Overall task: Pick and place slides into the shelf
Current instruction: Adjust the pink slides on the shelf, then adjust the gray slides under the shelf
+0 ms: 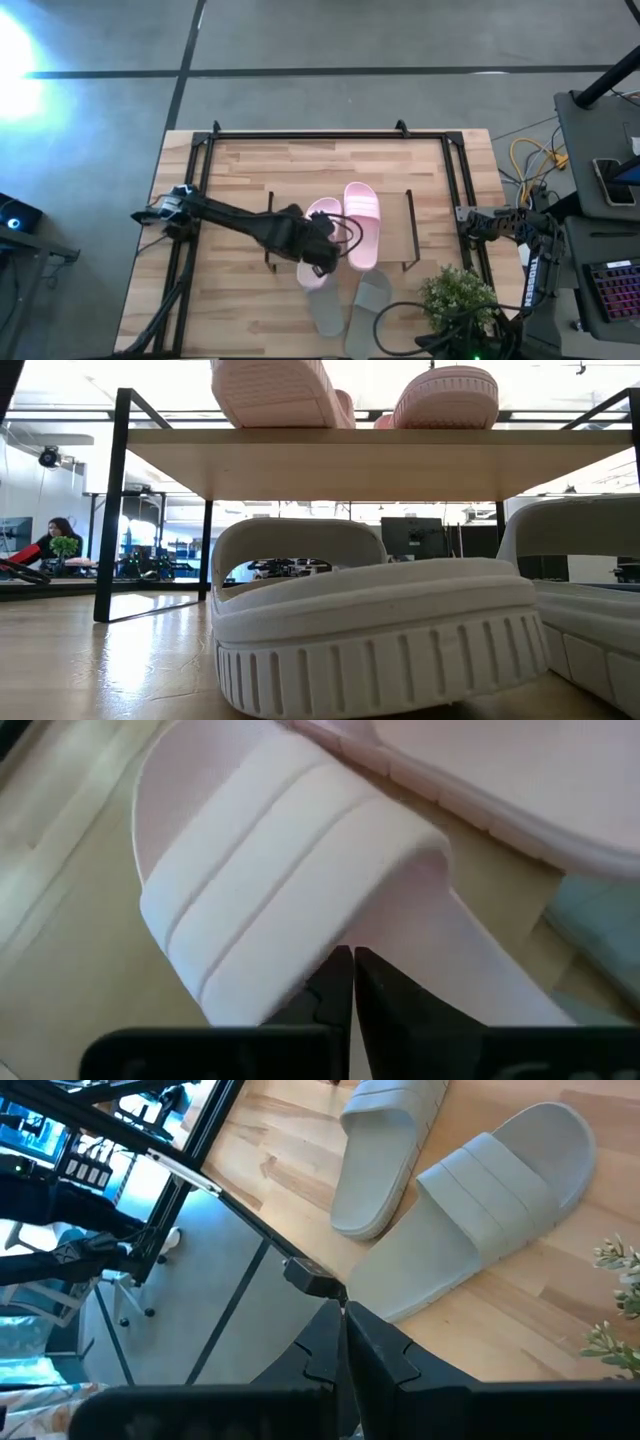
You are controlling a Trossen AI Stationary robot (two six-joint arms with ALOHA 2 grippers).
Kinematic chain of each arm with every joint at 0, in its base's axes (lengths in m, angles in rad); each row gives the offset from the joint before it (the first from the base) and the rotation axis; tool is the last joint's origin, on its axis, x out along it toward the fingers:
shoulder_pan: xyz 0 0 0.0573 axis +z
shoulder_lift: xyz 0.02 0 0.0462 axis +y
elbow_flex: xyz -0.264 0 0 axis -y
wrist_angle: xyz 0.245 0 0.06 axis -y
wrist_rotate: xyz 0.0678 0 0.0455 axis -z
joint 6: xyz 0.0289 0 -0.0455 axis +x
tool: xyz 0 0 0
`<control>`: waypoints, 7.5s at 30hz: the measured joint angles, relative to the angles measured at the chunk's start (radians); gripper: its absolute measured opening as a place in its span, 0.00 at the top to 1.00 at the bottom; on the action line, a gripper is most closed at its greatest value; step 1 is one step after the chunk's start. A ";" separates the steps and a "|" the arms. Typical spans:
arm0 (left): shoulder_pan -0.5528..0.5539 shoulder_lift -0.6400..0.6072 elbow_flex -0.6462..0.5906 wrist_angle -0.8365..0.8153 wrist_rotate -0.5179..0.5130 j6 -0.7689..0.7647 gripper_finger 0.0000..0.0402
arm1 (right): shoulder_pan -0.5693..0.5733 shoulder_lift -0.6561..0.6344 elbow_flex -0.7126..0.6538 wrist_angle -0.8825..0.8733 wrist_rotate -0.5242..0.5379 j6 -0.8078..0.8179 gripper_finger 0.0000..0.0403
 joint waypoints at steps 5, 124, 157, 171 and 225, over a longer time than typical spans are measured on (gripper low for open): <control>-0.057 -0.033 0.000 -0.041 0.047 -0.034 1.00 | 0.005 0.000 0.000 -0.001 0.000 0.014 0.97; -0.399 -0.589 -0.745 0.661 -0.397 -0.305 1.00 | -1.086 -0.285 -0.217 -0.229 -0.828 -1.718 0.97; -0.532 0.015 -0.560 0.925 -0.271 -0.191 1.00 | -0.310 -0.160 -0.236 0.110 -0.561 -1.008 0.97; -0.424 0.159 -0.505 0.637 -0.398 -0.550 1.00 | -0.279 -0.015 -0.236 0.439 -0.542 -1.173 0.97; -0.624 0.123 -0.466 0.763 -0.319 -0.502 1.00 | -0.357 0.207 -0.363 0.402 -0.500 -0.970 0.97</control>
